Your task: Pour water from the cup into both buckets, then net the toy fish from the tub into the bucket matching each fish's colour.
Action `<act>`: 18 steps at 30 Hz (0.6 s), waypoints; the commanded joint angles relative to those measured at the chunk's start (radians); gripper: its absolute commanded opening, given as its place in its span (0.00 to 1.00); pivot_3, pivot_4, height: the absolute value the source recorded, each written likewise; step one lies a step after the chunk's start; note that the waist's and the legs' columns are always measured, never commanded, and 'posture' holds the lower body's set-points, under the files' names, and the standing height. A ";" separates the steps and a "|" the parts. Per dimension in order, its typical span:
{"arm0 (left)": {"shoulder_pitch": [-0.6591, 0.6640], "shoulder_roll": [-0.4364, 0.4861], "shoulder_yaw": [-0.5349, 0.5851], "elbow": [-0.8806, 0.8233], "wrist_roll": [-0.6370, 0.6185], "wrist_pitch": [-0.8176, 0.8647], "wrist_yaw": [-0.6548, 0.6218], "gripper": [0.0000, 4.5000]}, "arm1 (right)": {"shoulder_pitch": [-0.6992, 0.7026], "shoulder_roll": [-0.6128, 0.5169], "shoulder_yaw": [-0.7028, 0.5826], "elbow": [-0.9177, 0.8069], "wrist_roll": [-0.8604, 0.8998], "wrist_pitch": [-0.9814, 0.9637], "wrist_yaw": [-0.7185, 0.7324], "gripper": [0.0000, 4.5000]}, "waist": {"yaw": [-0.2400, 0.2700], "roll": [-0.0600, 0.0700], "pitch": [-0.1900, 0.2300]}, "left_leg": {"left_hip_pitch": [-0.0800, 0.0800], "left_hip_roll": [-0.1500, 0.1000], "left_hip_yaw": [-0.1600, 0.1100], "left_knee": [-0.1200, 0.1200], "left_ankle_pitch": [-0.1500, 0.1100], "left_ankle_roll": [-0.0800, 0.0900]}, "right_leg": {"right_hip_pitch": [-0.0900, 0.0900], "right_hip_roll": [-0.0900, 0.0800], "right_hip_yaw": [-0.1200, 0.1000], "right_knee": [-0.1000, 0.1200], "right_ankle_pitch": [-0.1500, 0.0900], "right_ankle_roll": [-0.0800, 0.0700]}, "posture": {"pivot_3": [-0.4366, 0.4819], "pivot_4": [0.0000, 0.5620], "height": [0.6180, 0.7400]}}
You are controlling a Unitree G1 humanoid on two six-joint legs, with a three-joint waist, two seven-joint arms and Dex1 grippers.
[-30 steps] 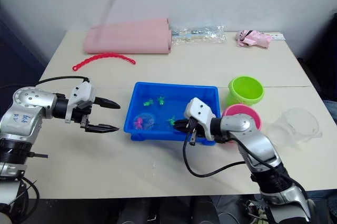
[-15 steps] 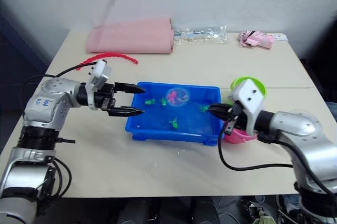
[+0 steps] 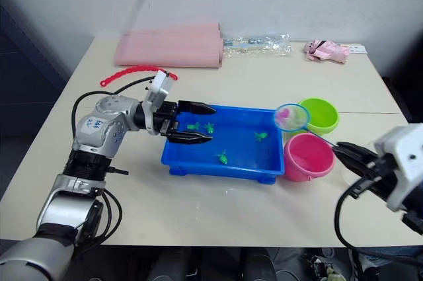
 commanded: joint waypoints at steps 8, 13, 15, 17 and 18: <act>-0.041 -0.021 -0.032 0.058 0.037 -0.085 -0.046 0.99 | 0.275 -0.015 0.043 0.146 -0.638 -0.892 -0.022 0.00 | -0.005 0.000 0.000 | 0.002 0.000 0.002 0.001 0.001 -0.001 | 0.000 0.001 0.002 -0.002 0.000 0.000 | 0.48 0.27 0.98; -0.057 -0.015 -0.030 0.089 0.051 -0.107 -0.060 0.99 | 0.307 -0.053 0.037 0.260 -0.915 -1.314 -0.133 0.00 | -0.005 0.000 0.000 | 0.002 0.000 0.002 0.001 0.001 -0.001 | 0.000 0.000 0.002 -0.002 0.000 0.000 | 0.48 0.27 0.98; -0.064 -0.011 -0.026 0.100 0.057 -0.115 -0.065 0.99 | 0.314 -0.046 0.019 0.322 -1.016 -1.445 -0.214 0.00 | -0.004 0.000 0.000 | 0.002 0.000 0.001 0.001 0.001 -0.002 | 0.000 0.001 0.002 -0.003 0.000 0.000 | 0.48 0.27 0.98; -0.071 -0.010 -0.023 0.113 0.062 -0.125 -0.064 0.99 | 0.326 -0.040 -0.001 0.370 -1.107 -1.561 -0.287 0.00 | -0.003 0.000 0.000 | 0.002 0.000 0.001 0.001 0.001 -0.002 | 0.000 0.000 0.002 -0.003 0.000 0.000 | 0.48 0.27 0.98; -0.073 -0.010 -0.022 0.118 0.064 -0.128 -0.064 0.99 | 0.327 -0.037 -0.007 0.385 -1.129 -1.593 -0.310 0.00 | -0.004 0.000 0.000 | 0.002 0.000 0.001 0.001 0.001 -0.002 | 0.000 0.000 0.002 -0.003 0.000 0.000 | 0.48 0.27 0.98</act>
